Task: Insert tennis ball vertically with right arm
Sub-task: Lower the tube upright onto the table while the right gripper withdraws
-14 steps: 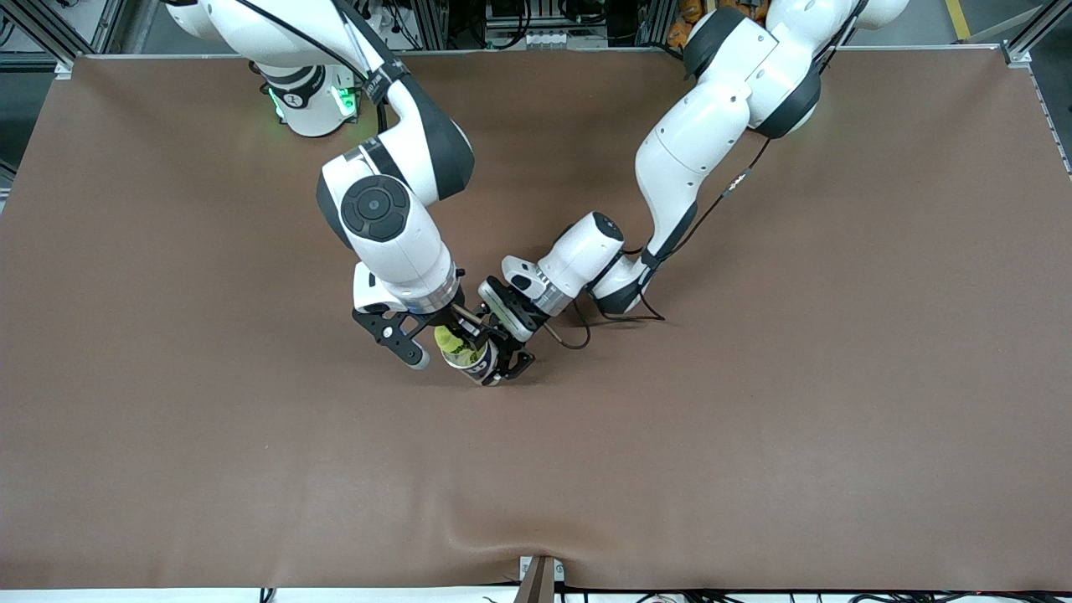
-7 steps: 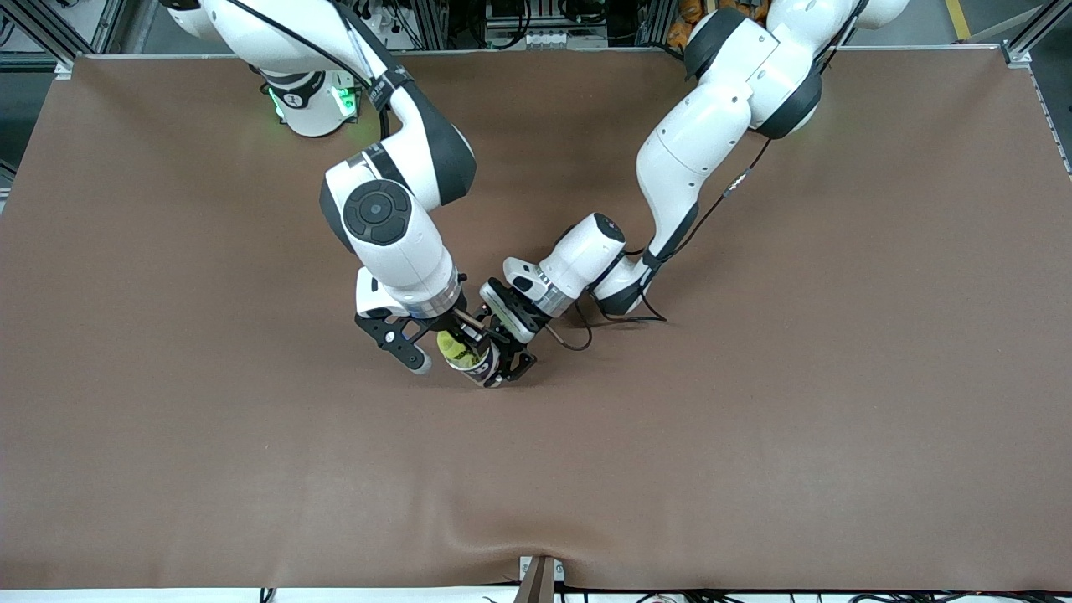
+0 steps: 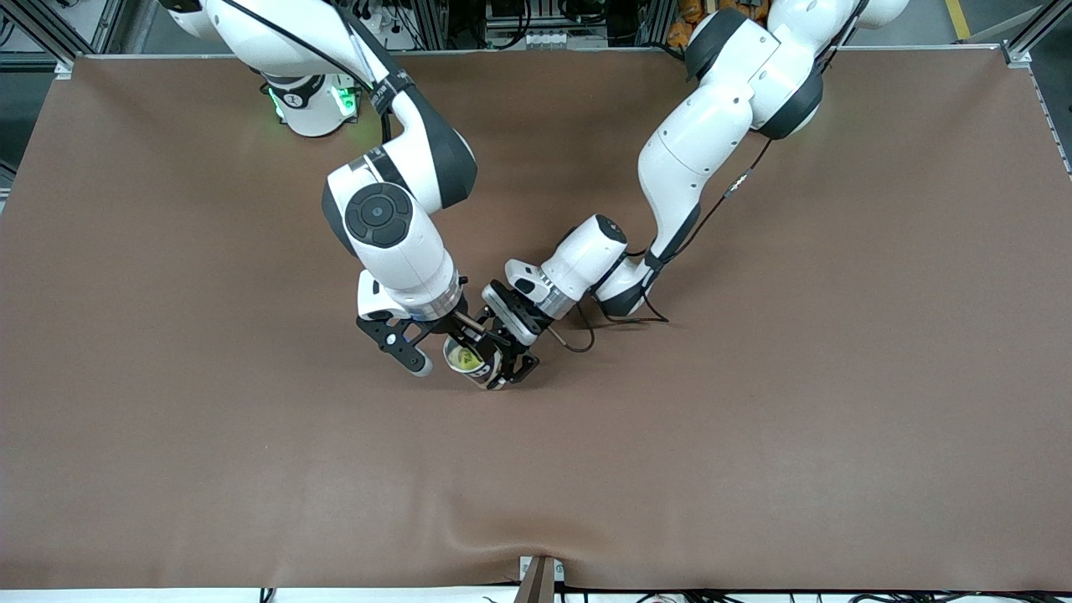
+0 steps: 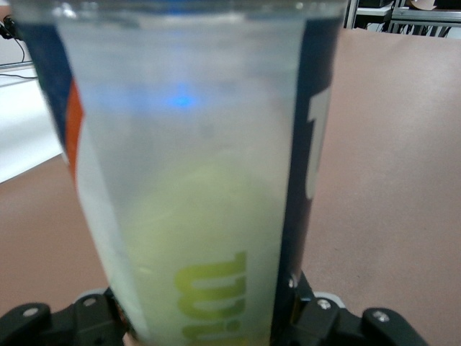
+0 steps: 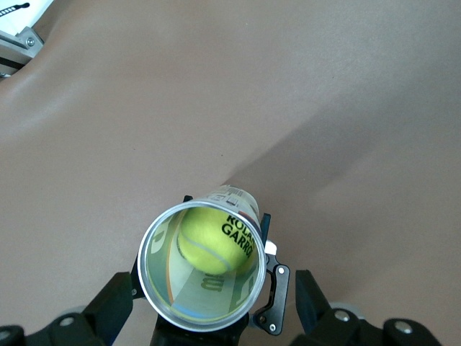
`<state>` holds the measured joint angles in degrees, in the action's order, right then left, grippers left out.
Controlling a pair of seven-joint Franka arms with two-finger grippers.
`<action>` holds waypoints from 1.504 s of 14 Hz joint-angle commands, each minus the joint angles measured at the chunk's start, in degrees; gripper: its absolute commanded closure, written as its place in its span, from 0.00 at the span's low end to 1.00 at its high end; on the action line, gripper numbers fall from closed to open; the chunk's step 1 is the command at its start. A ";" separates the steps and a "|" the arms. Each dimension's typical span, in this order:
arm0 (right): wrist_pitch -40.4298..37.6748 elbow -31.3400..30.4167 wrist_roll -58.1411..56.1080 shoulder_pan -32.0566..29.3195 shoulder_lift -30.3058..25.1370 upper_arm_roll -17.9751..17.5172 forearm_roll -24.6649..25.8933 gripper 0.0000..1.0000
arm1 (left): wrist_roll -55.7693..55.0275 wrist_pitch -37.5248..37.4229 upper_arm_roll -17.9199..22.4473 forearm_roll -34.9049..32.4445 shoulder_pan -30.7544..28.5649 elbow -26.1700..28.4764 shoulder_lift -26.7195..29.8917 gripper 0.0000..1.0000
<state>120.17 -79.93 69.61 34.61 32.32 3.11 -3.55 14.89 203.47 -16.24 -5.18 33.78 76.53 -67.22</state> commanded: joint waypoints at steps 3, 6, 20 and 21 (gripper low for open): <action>-7.99 4.06 -0.17 -1.90 -0.68 0.41 0.13 0.00 | -0.03 0.26 -0.02 0.26 -0.12 -0.41 -0.11 0.00; -15.30 5.92 -7.35 -4.81 -2.95 0.50 0.21 0.00 | -0.12 0.26 -0.02 0.26 -0.12 0.02 -0.02 0.00; -32.80 5.31 -45.58 -29.76 -16.67 0.50 0.92 0.00 | -0.12 0.26 -1.42 0.08 -3.54 18.03 9.38 0.00; -33.94 5.31 -49.96 -31.61 -17.20 0.50 0.92 0.00 | -0.12 0.26 -1.86 0.08 -4.42 19.78 10.34 0.00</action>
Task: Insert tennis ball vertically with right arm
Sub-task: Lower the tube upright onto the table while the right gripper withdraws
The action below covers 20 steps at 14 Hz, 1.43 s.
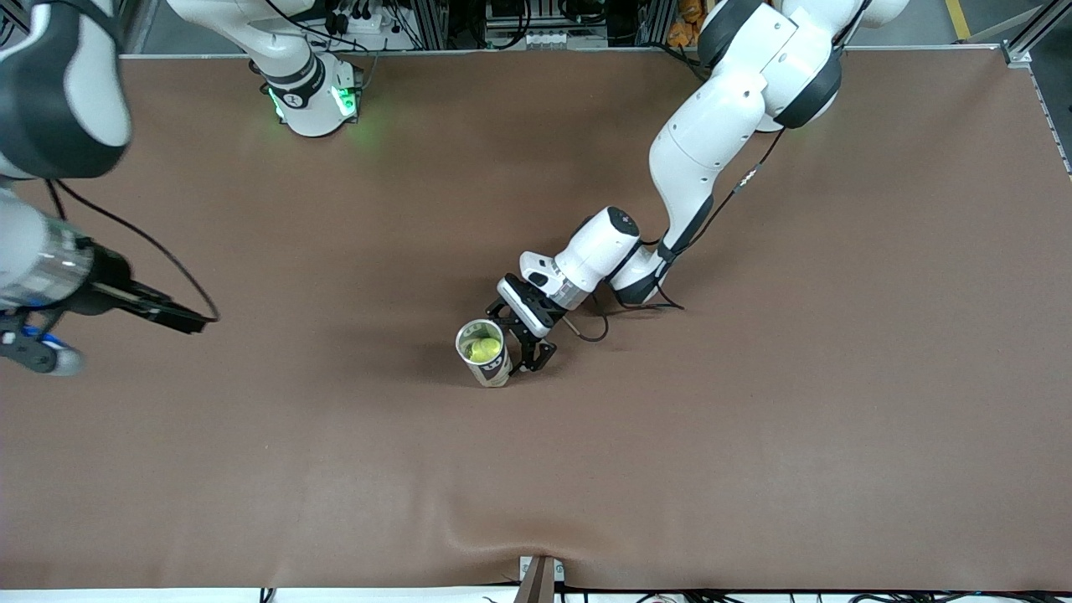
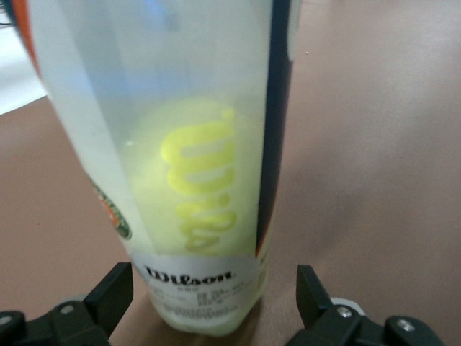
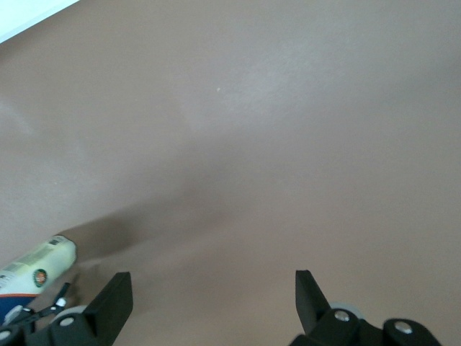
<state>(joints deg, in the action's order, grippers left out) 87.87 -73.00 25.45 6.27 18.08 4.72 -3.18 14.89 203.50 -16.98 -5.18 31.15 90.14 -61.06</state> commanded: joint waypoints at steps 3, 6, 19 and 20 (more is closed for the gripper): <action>-3.49 -1.62 -15.49 -7.84 -5.07 -1.03 0.45 0.00 | -0.03 0.23 -3.93 0.08 -5.30 13.46 8.57 0.00; -3.67 -1.53 -16.14 -8.73 -7.44 -1.12 0.54 0.00 | 0.40 0.14 -4.82 -0.01 -7.59 18.48 12.44 0.00; -1.67 -11.17 -15.52 -4.08 -14.11 0.63 0.54 0.00 | 0.14 -2.57 -9.48 0.17 -14.18 16.92 15.18 0.00; 0.18 -13.64 -15.52 -3.55 -15.87 0.72 0.54 0.00 | 0.06 -3.89 -9.48 0.61 -14.36 16.04 15.26 0.00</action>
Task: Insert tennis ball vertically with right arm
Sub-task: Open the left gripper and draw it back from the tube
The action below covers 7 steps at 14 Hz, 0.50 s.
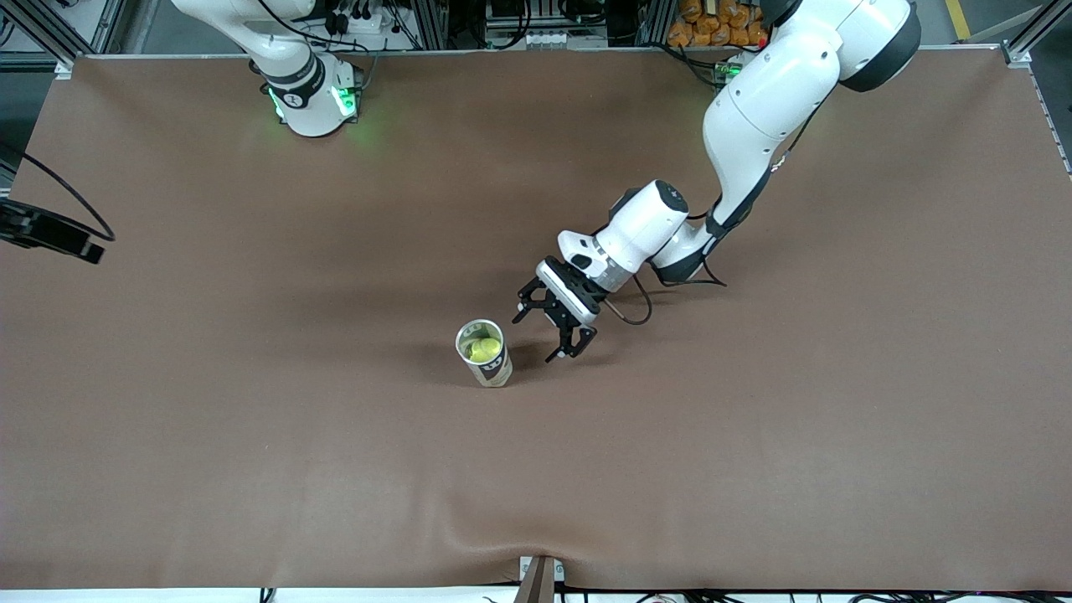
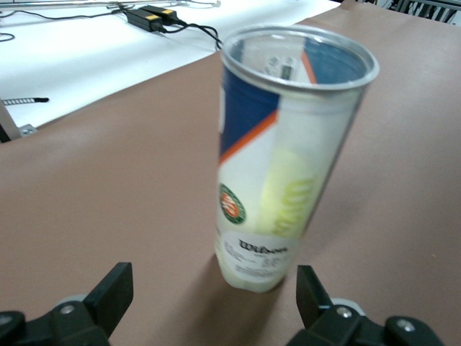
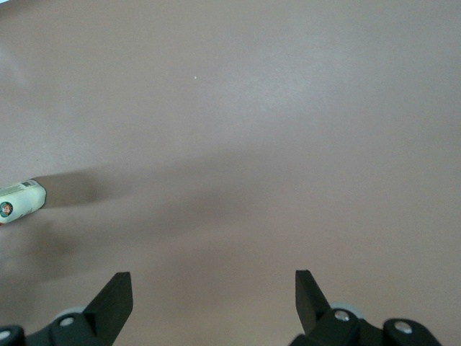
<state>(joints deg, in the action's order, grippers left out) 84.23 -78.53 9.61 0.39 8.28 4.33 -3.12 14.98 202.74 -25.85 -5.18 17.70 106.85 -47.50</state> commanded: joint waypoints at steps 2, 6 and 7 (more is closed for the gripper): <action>6.63 -12.50 0.41 2.60 -9.05 1.12 0.48 0.00 | -1.09 -5.50 -0.69 0.70 -1.44 -2.95 1.88 0.00; 8.40 -14.02 0.67 8.28 -9.95 6.37 0.57 0.00 | -2.76 -16.73 -0.69 0.96 -1.97 -7.61 4.95 0.00; 8.66 -14.02 0.76 10.75 -10.03 8.74 0.57 0.00 | -3.11 -19.46 -0.60 1.05 -2.14 -7.79 6.26 0.00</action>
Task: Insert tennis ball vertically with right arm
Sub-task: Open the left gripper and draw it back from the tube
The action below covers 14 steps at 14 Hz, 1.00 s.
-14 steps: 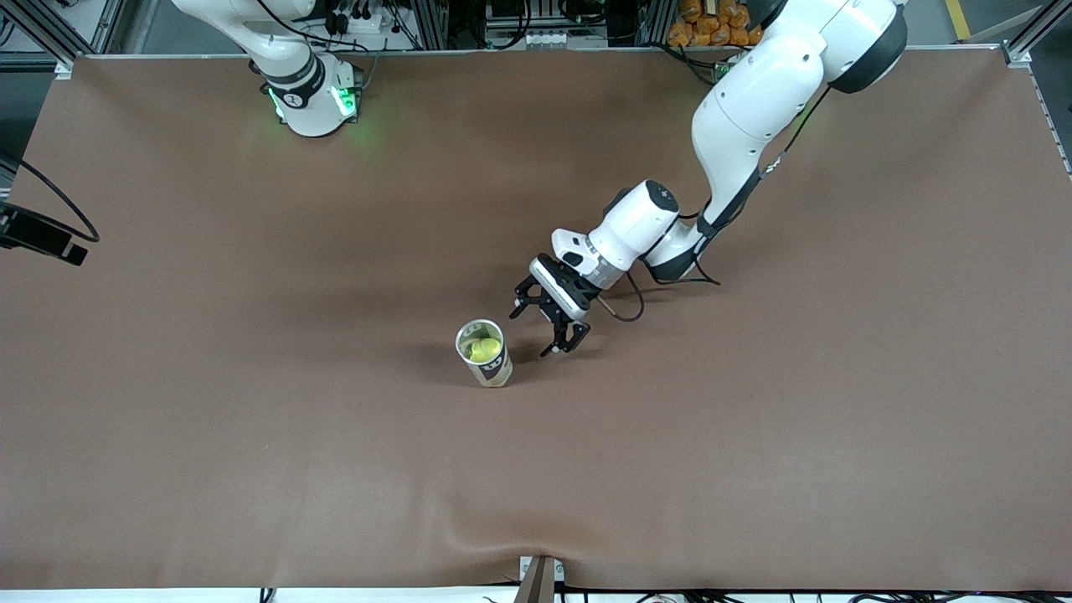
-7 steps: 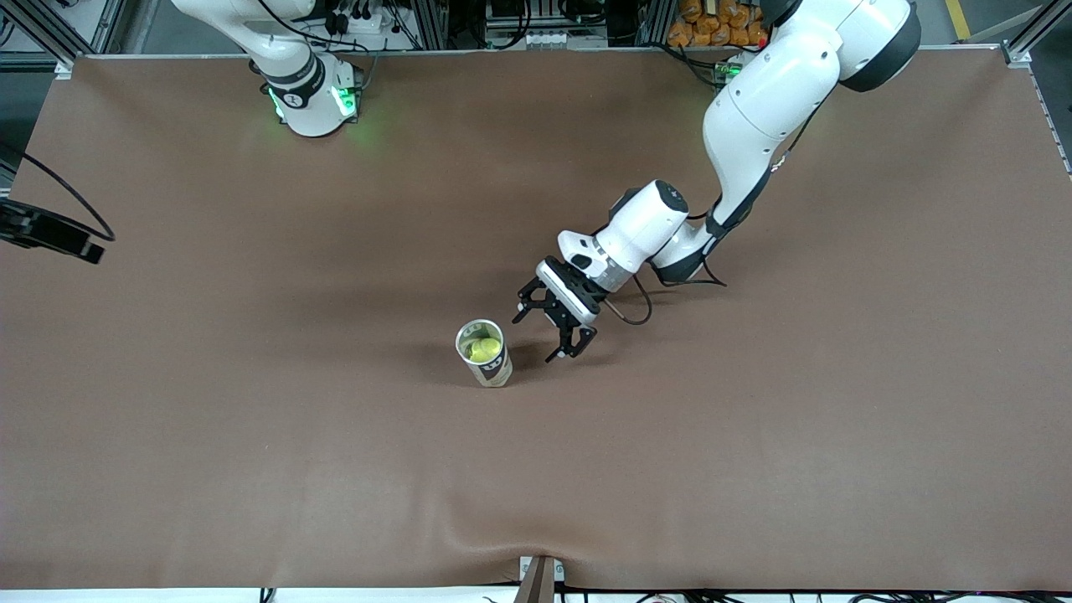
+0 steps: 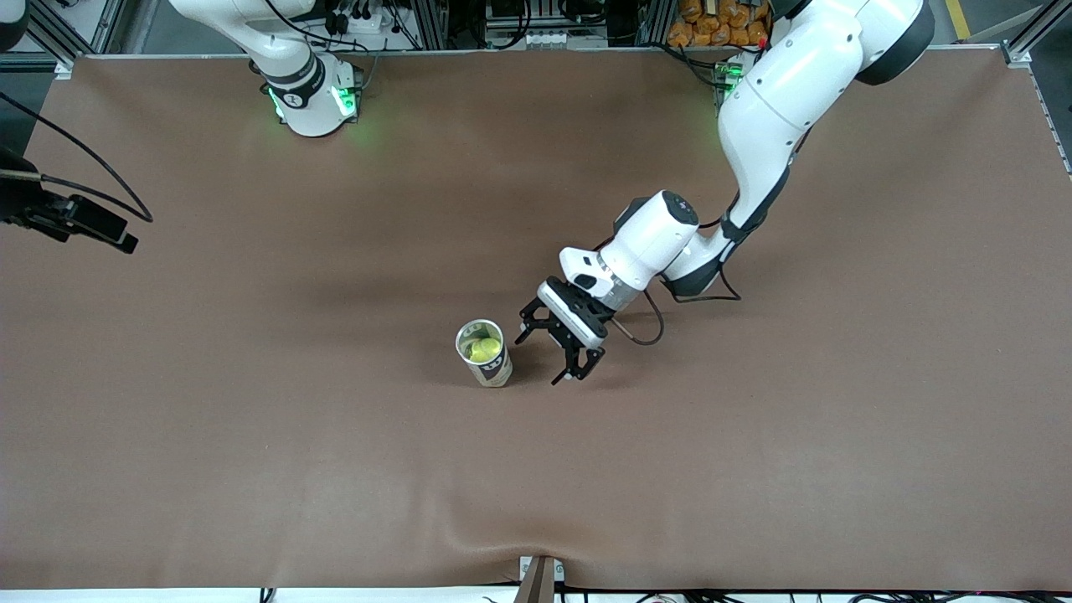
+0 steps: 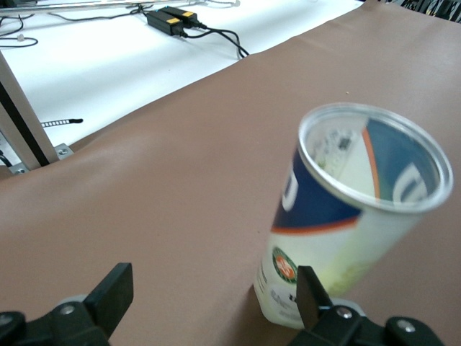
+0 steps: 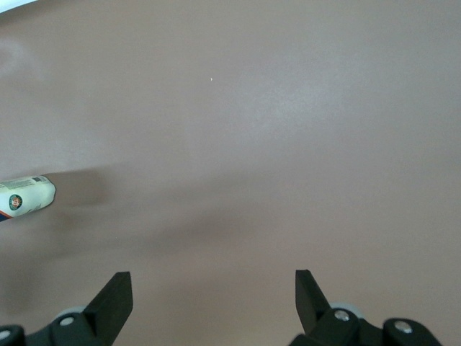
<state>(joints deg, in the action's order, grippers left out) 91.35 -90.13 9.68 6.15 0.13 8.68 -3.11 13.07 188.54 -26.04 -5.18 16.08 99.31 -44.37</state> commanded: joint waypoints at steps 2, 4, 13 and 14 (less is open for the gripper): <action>1.64 -2.68 0.69 8.77 -1.80 8.27 0.57 0.00 | -1.38 -11.40 -0.41 1.05 -2.28 -0.09 6.56 0.00; 1.20 -1.63 0.60 8.79 -1.45 8.99 0.48 0.00 | -1.38 -20.27 -0.32 1.05 -4.12 -0.08 10.87 0.00; 0.67 -2.33 0.60 7.65 -1.89 7.33 0.30 0.00 | -3.49 -59.58 -0.06 1.13 -11.59 -13.26 20.20 0.00; 0.67 -2.42 0.60 6.95 -1.89 6.28 0.30 0.00 | -4.36 -61.43 -0.15 1.31 -12.56 -14.05 20.29 0.00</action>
<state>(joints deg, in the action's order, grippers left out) 91.98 -91.04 9.73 13.74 -0.08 16.50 -3.12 9.46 131.26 -25.72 -5.07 5.43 87.72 -23.72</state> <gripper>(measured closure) 0.000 0.000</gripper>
